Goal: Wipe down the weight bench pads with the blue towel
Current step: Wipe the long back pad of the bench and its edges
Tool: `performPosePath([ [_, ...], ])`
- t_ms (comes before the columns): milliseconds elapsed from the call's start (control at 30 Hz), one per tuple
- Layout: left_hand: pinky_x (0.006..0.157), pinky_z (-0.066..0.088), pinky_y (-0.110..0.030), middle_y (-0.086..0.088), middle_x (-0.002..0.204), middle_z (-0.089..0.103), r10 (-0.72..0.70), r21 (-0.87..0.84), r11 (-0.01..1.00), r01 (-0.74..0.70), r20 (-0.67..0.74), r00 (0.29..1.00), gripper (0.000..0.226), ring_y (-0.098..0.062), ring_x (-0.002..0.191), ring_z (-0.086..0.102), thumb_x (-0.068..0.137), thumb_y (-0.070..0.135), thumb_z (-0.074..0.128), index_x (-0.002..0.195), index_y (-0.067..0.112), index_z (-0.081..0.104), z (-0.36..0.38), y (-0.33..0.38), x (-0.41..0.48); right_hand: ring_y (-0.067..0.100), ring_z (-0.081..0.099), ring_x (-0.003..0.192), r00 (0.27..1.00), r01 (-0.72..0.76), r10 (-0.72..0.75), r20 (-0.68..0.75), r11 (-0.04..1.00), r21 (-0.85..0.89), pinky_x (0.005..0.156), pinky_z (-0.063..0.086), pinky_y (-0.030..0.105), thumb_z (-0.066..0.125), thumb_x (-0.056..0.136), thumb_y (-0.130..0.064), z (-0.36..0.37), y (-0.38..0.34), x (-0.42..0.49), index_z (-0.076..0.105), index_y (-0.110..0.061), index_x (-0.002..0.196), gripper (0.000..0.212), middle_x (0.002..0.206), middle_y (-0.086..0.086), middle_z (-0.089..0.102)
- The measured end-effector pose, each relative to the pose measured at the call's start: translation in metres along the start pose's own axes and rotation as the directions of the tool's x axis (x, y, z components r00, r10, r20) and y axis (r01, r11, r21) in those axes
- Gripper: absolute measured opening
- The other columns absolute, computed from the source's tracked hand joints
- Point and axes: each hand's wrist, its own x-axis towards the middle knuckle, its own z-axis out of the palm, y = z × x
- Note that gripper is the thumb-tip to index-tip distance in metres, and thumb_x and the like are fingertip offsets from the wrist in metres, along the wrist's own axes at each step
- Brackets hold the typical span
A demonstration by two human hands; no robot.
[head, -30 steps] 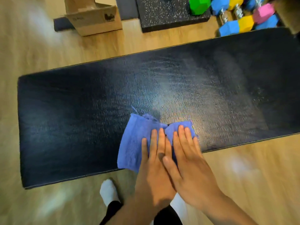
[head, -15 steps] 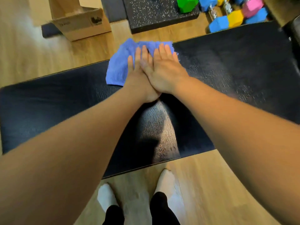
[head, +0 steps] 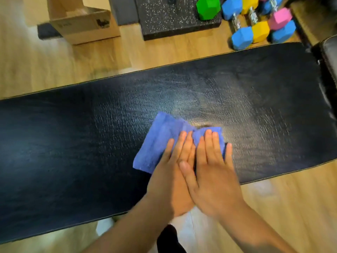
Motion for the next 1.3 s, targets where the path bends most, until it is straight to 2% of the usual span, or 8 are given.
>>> performPosePath([
  [100,0.118,-0.007,-0.047,-0.017,0.159,-0.005,-0.076,0.052,0.996,0.076,0.003,0.997,0.082,-0.032,0.146,-0.012,0.089,0.049,0.029,0.151,0.007,-0.004,-0.028,-0.037,0.085,0.022,-0.010,0.147,0.998,-0.039,0.041,-0.039,0.999,0.037,0.115,-0.009,0.054,-0.004,0.091,-0.055,-0.032,0.011,0.085,0.006,-0.011,0.152,0.076,0.160,0.013,0.000],
  [233,0.118,0.004,-0.052,-0.006,0.160,0.009,-0.110,0.014,0.994,0.110,0.135,0.985,0.090,-0.030,0.147,0.002,0.074,0.066,0.031,0.151,0.033,-0.001,-0.066,-0.071,0.179,0.017,0.000,0.147,0.997,-0.055,0.046,0.063,0.989,0.139,0.114,-0.013,0.054,0.003,0.095,-0.058,-0.090,0.027,0.179,0.018,-0.020,0.151,0.069,0.160,0.009,0.008],
  [433,0.117,-0.005,-0.052,-0.019,0.157,-0.014,-0.111,0.089,0.991,0.102,0.107,0.988,0.077,-0.035,0.144,-0.019,0.091,0.048,0.021,0.142,0.018,-0.028,-0.043,-0.014,0.079,0.017,-0.007,0.147,1.000,0.005,-0.008,0.028,0.993,0.119,0.116,-0.010,0.052,0.000,0.092,-0.056,-0.042,0.022,0.074,0.010,-0.012,0.152,0.075,0.160,0.009,0.004],
  [633,0.113,0.017,-0.046,-0.016,0.150,0.035,-0.106,-0.093,0.989,0.112,0.059,0.993,0.052,-0.029,0.145,0.012,0.100,0.028,0.017,0.145,0.006,0.030,0.019,0.030,-0.034,0.033,0.040,0.134,0.993,-0.037,0.031,0.113,0.998,0.055,0.102,0.021,0.066,0.010,0.097,-0.049,0.013,0.007,-0.046,0.051,0.003,0.132,0.075,0.142,0.022,0.045],
  [767,0.114,0.011,-0.046,-0.015,0.155,0.025,-0.047,-0.124,0.991,0.049,0.018,0.999,0.072,-0.032,0.146,0.014,0.089,0.041,0.034,0.151,0.010,0.016,0.002,0.014,-0.004,0.032,0.024,0.143,1.000,0.013,-0.013,0.007,0.999,0.036,0.110,0.011,0.061,0.016,0.094,-0.050,-0.002,0.007,-0.005,0.040,-0.001,0.141,0.073,0.149,0.024,0.033],
  [967,0.118,-0.007,-0.047,-0.012,0.159,-0.010,-0.114,0.138,0.985,0.100,0.097,0.989,0.077,-0.030,0.146,-0.015,0.093,0.052,0.027,0.150,0.020,-0.015,-0.043,-0.033,0.124,0.016,-0.011,0.147,0.997,-0.078,0.081,-0.019,0.992,0.101,0.113,-0.015,0.056,0.004,0.095,-0.055,-0.051,0.026,0.117,0.006,-0.012,0.152,0.072,0.161,0.008,-0.003],
  [1133,0.118,-0.003,-0.049,-0.011,0.160,-0.002,-0.101,0.125,0.989,0.082,0.153,0.983,0.077,-0.032,0.147,-0.008,0.093,0.054,0.030,0.151,0.020,-0.008,-0.053,-0.034,0.132,0.015,-0.004,0.147,0.995,-0.095,0.096,0.005,0.981,0.169,0.113,-0.014,0.056,0.003,0.092,-0.062,-0.064,0.027,0.126,0.019,-0.017,0.151,0.076,0.161,0.007,0.004],
  [1300,0.117,0.007,-0.052,-0.014,0.158,0.016,-0.066,0.044,0.997,0.060,0.150,0.986,0.072,-0.037,0.146,0.005,0.086,0.043,0.016,0.150,0.013,0.002,-0.017,0.015,0.018,0.013,-0.009,0.147,0.991,-0.133,0.133,0.007,0.980,0.146,0.114,-0.011,0.054,-0.008,0.082,-0.064,-0.008,0.013,-0.005,0.016,-0.013,0.152,0.089,0.161,0.007,0.004],
])
